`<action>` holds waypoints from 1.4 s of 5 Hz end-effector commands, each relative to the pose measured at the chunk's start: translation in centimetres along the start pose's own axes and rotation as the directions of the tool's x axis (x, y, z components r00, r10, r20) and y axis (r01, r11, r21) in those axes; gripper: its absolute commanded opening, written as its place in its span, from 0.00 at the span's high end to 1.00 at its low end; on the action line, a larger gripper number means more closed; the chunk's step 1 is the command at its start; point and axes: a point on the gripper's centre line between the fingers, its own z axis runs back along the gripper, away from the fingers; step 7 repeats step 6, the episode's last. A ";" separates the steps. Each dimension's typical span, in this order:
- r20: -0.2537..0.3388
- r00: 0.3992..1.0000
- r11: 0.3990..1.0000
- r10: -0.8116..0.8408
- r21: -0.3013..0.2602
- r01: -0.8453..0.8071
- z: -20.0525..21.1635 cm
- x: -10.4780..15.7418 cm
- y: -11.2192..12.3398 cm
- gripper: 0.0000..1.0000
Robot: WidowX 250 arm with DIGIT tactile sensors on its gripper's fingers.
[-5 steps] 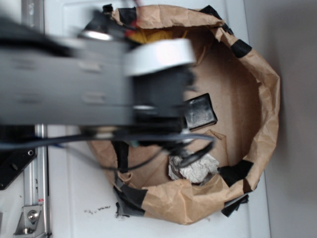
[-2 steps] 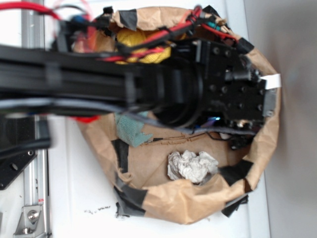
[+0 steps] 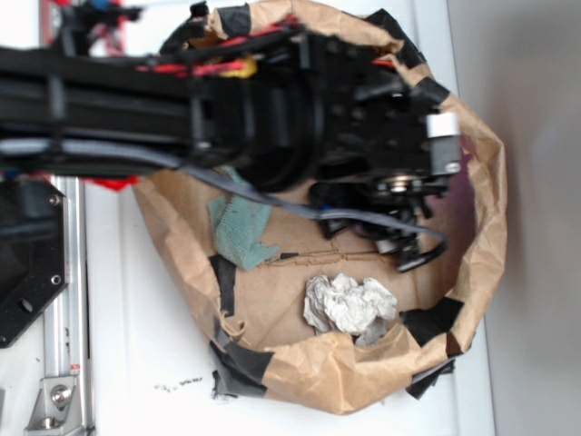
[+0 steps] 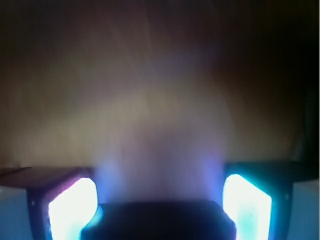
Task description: Grab the black box.
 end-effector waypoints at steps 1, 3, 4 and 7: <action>0.023 1.000 1.000 -0.014 -0.001 0.014 2.9 -2.0 0.5 1.00; 0.165 0.985 0.999 0.048 0.017 -0.052 8.5 1.0 1.7 1.00; 0.209 0.978 1.000 0.029 -0.005 -0.029 11.5 2.1 1.1 1.00; 0.184 0.982 0.998 -0.036 0.057 0.026 11.5 1.2 0.2 1.00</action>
